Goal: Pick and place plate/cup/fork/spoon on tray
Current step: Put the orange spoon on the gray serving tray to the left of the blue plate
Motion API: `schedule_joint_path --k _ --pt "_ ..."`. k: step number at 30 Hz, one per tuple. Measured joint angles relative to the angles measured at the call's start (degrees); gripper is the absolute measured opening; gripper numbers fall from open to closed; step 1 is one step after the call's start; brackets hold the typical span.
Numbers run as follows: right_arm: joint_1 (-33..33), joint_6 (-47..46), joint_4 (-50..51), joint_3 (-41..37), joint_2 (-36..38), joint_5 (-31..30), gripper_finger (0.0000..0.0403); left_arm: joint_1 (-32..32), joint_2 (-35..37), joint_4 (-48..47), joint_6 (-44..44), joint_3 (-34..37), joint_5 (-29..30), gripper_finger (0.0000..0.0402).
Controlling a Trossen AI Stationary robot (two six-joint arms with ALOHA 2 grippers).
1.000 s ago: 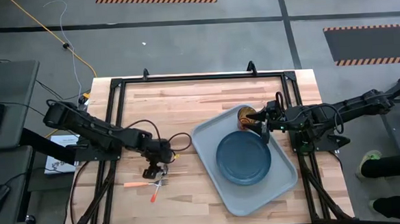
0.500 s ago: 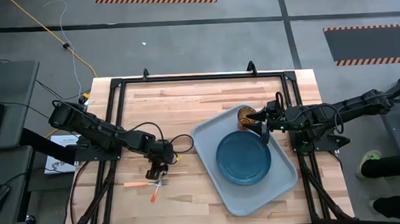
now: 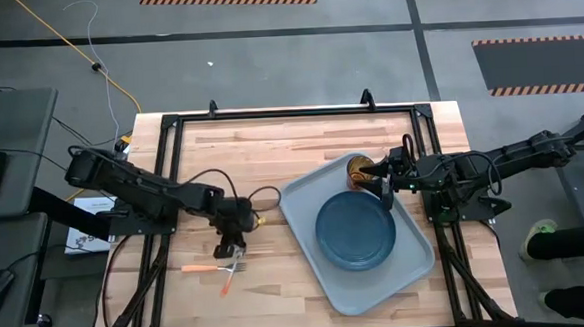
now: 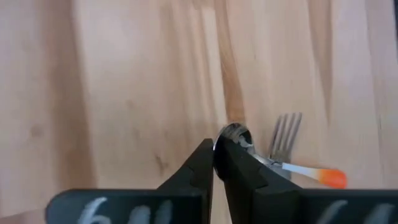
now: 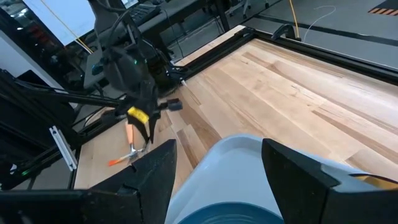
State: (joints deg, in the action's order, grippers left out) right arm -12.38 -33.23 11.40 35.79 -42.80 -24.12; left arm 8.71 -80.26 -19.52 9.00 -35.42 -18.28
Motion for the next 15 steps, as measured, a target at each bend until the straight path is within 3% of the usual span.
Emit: schedule_joint_path --k 8,12,15 --pt "0.01 -1.26 -0.03 0.0 0.0 -0.01 0.0227 -6.19 11.68 -3.67 3.31 -1.63 0.34 0.0001" --pt "0.0 -5.99 -0.6 0.0 0.0 -1.52 0.0227 -9.55 16.27 -5.41 7.08 -7.86 2.41 0.0001" --pt "0.01 -8.73 -3.01 0.0 -0.17 -3.27 0.0227 -11.03 16.48 -7.94 8.24 -14.59 7.44 0.0001"
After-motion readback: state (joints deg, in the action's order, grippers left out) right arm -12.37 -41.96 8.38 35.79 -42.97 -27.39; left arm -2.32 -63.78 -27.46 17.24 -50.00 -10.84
